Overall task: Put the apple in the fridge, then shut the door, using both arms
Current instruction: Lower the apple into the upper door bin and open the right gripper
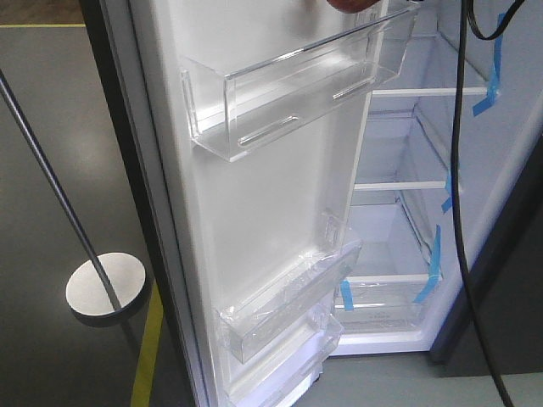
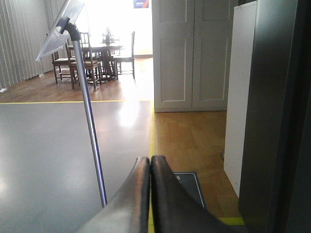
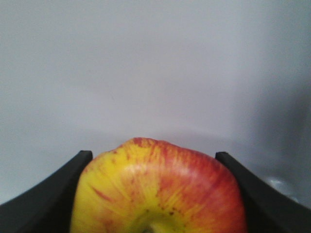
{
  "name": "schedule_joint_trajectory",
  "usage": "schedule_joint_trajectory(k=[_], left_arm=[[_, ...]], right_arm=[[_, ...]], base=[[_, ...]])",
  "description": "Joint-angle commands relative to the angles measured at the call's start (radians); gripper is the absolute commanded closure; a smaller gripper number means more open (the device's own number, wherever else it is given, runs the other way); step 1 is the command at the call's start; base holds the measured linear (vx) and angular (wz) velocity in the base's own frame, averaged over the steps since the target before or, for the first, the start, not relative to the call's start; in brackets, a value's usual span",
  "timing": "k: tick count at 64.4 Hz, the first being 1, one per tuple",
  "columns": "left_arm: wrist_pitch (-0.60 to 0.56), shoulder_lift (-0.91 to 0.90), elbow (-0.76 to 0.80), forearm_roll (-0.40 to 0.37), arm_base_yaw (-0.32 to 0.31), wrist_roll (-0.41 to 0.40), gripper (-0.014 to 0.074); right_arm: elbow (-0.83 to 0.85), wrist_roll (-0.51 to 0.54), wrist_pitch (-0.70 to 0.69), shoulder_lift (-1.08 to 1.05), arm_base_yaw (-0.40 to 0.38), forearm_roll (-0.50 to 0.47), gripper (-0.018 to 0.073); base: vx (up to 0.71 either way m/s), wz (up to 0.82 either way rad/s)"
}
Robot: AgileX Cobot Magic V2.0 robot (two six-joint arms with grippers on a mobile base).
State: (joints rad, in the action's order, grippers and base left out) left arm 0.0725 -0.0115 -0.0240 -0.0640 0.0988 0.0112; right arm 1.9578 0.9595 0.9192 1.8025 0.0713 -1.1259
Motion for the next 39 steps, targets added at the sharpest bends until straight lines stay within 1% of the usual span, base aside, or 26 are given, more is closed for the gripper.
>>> schedule_joint_trajectory(k=[1,8,15,23,29,39], left_arm=[[-0.072,-0.015,0.017,-0.005,-0.009,0.001,0.0603],[-0.072,-0.015,0.017,-0.005,-0.009,0.001,0.0603],[-0.072,-0.015,0.017,-0.005,-0.009,0.001,0.0603],[-0.072,-0.015,0.017,-0.005,-0.009,0.001,0.0603],[-0.072,-0.015,0.017,-0.005,-0.009,0.001,0.0603],[-0.072,-0.015,0.017,-0.005,-0.009,0.001,0.0603]], right_arm=[[0.039,0.012,-0.03,-0.053,-0.001,-0.057,0.0388],[0.039,0.008,-0.03,-0.053,-0.001,-0.055,0.0252],[0.039,-0.003,-0.035,-0.053,-0.001,-0.049,0.009],[0.039,-0.014,-0.06,-0.053,-0.001,-0.049,-0.0045],[0.039,-0.014,-0.072,-0.053,-0.001,-0.049,-0.0083],[0.039,-0.016,-0.082,-0.053,-0.001,-0.052,-0.0064]], base=[[0.0,0.0],[0.0,0.0],[0.0,0.0],[0.0,0.0],[0.0,0.0],[0.0,0.0]])
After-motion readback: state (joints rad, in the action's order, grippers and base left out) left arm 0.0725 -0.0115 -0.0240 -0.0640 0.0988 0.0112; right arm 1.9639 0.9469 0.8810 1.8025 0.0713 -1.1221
